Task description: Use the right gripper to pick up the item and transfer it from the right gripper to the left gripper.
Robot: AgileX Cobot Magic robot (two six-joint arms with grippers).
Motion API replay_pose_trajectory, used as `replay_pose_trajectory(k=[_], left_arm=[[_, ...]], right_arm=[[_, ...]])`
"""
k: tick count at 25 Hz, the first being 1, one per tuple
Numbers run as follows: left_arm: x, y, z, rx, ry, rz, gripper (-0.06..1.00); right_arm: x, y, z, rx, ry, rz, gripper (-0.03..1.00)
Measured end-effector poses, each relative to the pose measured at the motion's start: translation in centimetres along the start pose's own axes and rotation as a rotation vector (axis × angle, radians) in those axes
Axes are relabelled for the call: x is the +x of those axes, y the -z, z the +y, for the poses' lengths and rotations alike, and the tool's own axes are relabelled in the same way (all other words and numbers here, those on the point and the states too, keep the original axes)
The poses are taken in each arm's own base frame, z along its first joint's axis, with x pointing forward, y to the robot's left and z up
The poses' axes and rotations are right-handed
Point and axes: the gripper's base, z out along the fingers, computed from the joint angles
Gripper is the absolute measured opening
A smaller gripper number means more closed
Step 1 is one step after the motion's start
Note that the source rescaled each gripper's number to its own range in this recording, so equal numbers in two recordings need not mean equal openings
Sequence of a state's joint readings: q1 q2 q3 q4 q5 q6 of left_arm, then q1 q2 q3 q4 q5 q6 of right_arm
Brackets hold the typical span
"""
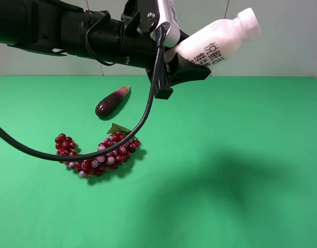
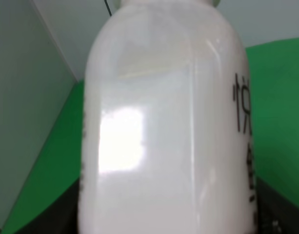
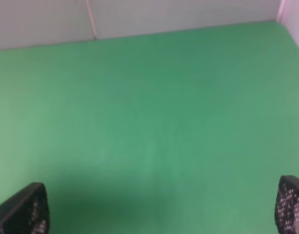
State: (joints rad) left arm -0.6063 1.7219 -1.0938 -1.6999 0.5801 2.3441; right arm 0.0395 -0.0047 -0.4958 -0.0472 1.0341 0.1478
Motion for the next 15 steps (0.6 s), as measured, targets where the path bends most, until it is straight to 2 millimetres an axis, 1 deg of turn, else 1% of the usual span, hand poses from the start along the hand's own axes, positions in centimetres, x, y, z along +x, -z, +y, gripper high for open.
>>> replay_pose_trajectory(k=[6,15], left_arm=[[0.4,0.0,0.4,-0.041,0.050,0.038,0.00],[2.3,0.6,2.3,-0.303,0.339,0.207,0.00]], right_arm=[[0.0,0.0,0.0,0.012,-0.006,-0.001,1.00],[0.0,0.0,0.0,0.012,-0.005,-0.002,1.00]])
